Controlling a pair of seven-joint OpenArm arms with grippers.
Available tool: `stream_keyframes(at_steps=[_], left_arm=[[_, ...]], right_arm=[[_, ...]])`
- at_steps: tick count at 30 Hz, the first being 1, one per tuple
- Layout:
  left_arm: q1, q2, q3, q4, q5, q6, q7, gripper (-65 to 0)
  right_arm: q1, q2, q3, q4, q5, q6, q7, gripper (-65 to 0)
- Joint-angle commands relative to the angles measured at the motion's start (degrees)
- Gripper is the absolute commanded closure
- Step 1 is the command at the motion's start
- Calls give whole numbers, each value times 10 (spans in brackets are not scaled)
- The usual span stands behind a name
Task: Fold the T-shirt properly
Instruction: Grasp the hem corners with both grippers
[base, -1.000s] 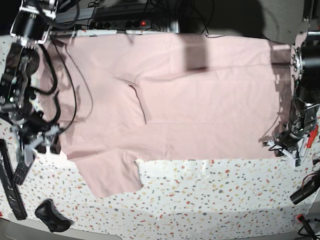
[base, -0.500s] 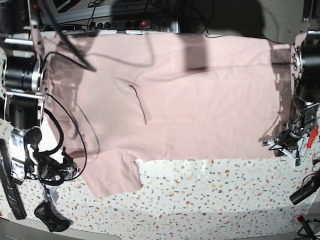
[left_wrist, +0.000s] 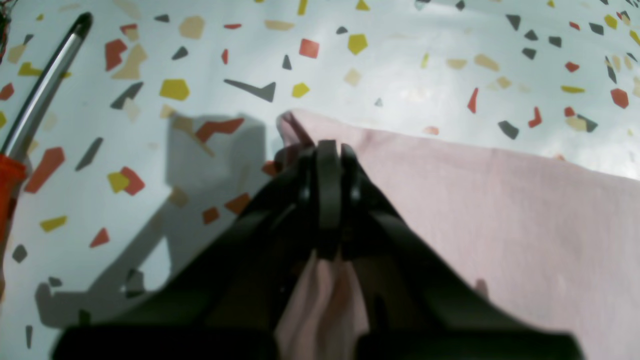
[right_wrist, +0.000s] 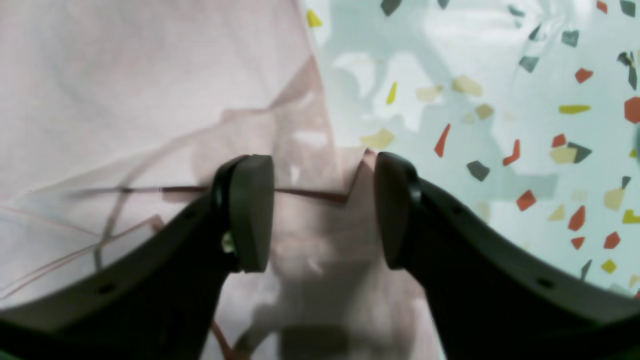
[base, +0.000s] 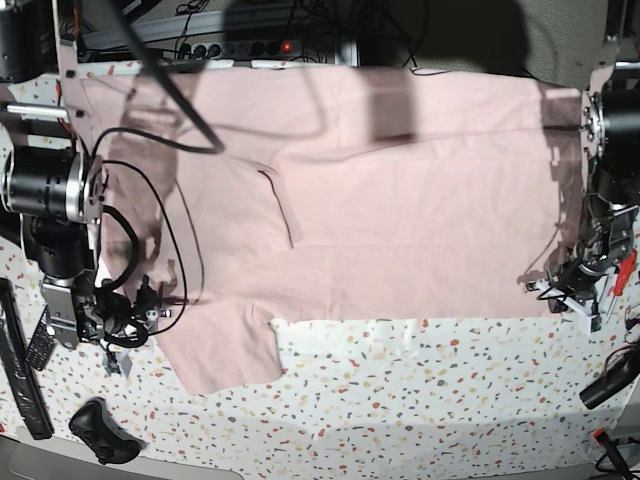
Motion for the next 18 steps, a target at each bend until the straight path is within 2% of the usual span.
stream_keyframes(at_steps=[1,4,6,9,12,16,18], left_arm=[[-4,-2,1,-1,9,-5,32,0],[-5,-2,1,-1,9,-5,31,0],[-4,-2,1,-1,9,-5,31,0],[-4,-2,1,-1,8,-5,22,0],[-4,-2,1,1,8,-5,18,0],[-1,-2,1,23,8,-5,2,0],[4,-2,1,56,8,-5,6,0]], right_arm=[[24,4,0,7,2,-2,2,-268],[23,3,0,7,2,-2,2,-190],[20,3,0,7,1,-2,6,-114],[19,3,0,7,-16,-2,42,-11],[19,3,0,11,-23,-2,84,0],[19,3,0,40,-23,-2,93,0],[19,3,0,63,-23,18,92,0]])
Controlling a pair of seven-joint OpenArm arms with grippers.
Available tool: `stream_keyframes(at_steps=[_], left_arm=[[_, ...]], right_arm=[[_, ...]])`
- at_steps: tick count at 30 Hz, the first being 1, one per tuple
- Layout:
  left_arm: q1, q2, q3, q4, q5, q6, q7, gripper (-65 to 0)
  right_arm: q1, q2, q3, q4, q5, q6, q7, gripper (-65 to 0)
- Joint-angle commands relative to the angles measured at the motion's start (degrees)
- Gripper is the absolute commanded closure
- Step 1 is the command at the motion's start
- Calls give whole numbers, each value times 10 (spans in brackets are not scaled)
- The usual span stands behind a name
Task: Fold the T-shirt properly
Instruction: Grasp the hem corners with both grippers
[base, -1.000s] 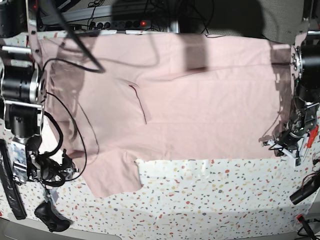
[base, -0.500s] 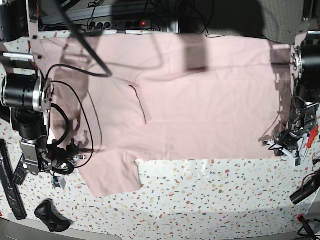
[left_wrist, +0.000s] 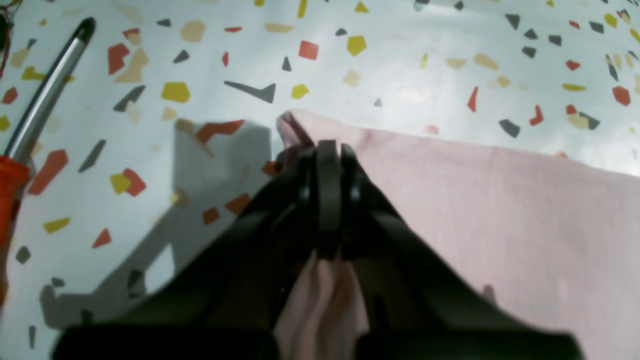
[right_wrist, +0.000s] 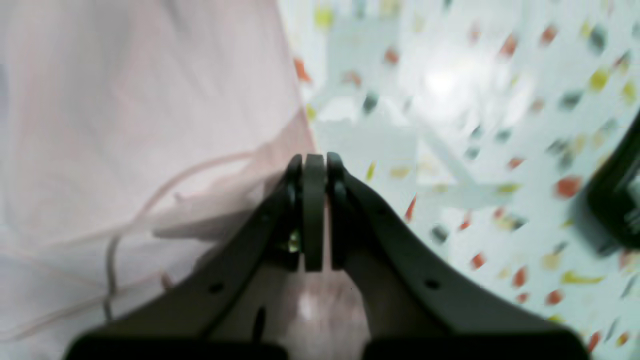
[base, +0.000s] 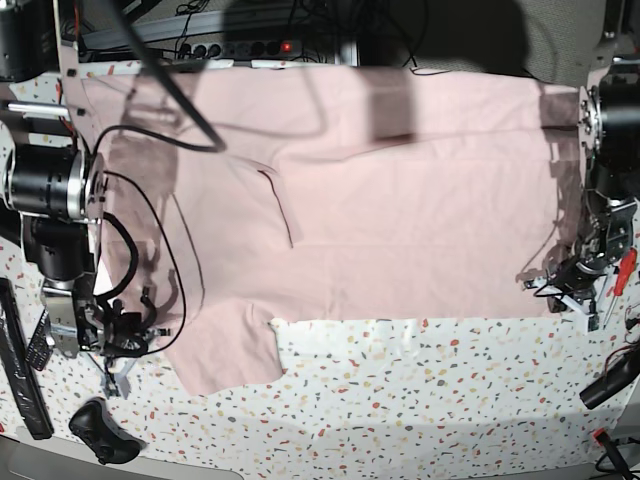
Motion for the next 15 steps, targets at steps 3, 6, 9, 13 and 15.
stream_keyframes(at_steps=[3,6,9,13,15], left_arm=[[1,-3,0,73,4,-5,24,0],[29,-3,-1,148,-6,-5,54,0],[67,-3,-10,213,-27,-5,62,0],[102,-3,-31,260,-25,3,62,0],[107,-3,-41,261,-25,8,62,0]], right_arm=[[21,5,1,48,8,43,4,0],[6,5,1,89,26,42,-18,0],[-22,6,1,134,33,42,-31,0],[-42,11,1,151,35,18,-35,-51],[-43,13,1,150,33,-29,-32,-208]])
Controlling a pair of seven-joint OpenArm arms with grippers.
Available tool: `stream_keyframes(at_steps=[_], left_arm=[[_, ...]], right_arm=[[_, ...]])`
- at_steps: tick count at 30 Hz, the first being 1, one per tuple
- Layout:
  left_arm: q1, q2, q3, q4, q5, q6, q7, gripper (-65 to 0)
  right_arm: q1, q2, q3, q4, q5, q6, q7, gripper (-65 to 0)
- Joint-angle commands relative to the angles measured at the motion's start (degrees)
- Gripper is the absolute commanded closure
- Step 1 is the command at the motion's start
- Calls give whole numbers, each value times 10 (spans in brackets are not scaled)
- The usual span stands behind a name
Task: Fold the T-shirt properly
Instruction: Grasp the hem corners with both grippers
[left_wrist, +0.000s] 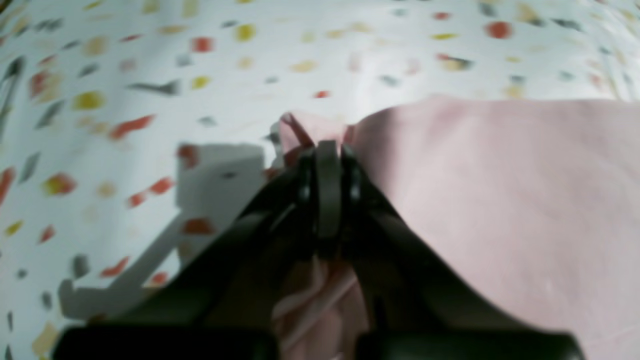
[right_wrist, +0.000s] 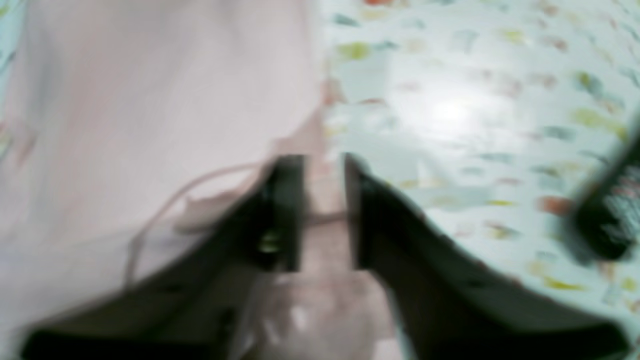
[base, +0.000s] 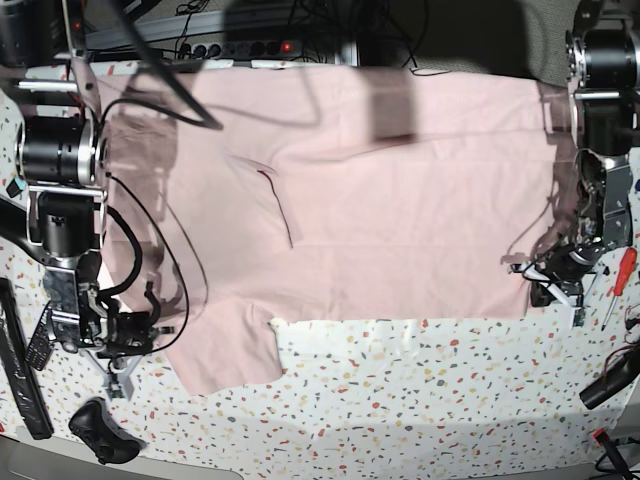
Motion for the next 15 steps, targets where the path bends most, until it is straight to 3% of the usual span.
stream_keyframes(at_steps=[1,3,15], left_arm=[[-14,-9,-5,11,-6,1,-10,0],[-14,-9,-8,11,-6,1,-3,0],[-14,-9,-8,11,-6,1,-1,0]], right_arm=[[24,11,1,10,3,-10,24,-284],[24,13,1,10,4,-12,53,-370],[67,12,1,-141,1,-17,96,-375]])
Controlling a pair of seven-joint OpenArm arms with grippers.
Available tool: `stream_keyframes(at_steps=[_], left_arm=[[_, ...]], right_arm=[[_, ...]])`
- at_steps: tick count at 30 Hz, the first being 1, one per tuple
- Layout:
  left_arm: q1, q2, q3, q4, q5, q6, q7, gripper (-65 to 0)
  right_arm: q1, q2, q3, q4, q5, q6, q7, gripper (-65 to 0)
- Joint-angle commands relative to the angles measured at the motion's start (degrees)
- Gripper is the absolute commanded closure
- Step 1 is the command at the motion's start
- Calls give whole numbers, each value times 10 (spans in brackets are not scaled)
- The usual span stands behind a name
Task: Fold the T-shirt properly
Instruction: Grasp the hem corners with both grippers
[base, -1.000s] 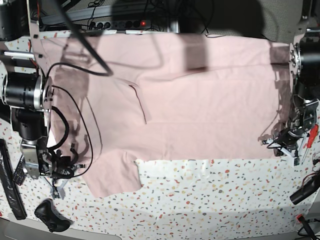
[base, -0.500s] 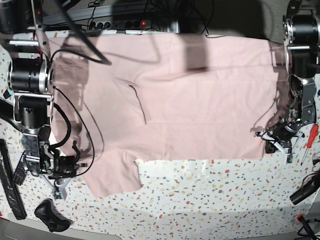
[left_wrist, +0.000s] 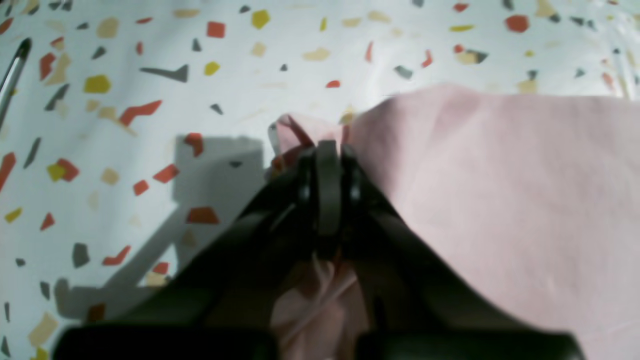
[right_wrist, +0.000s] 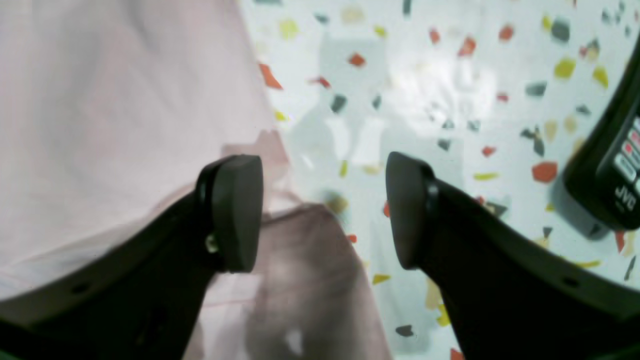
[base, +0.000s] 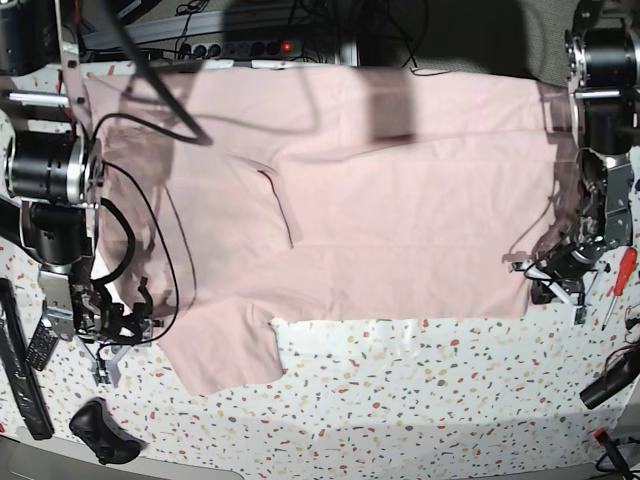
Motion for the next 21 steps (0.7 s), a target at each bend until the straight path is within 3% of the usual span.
stream_keyframes(at_steps=[1,10,14,19,21], left_arm=[[-16,-10,-3,10,-4,2,-14,0],[-16,-10,-3,10,-4,2,-14,0],[-16,-10,-3,10,-4,1,-14,0],[-16,-10,-3,10,-4,1,-14,0],[-16,-10,-3,10,-4,2,-14,0]], right_arm=[[26,2,1,4,2,-3,13,-375],[0,-12,1,-16,-28,-1,10,-354],[-12,-17,1,-16,-28,5,9,-236],[-17,-19,1,-15,-59,0,33,0],[-17,-18,1,-13,-70,-3,50,0]])
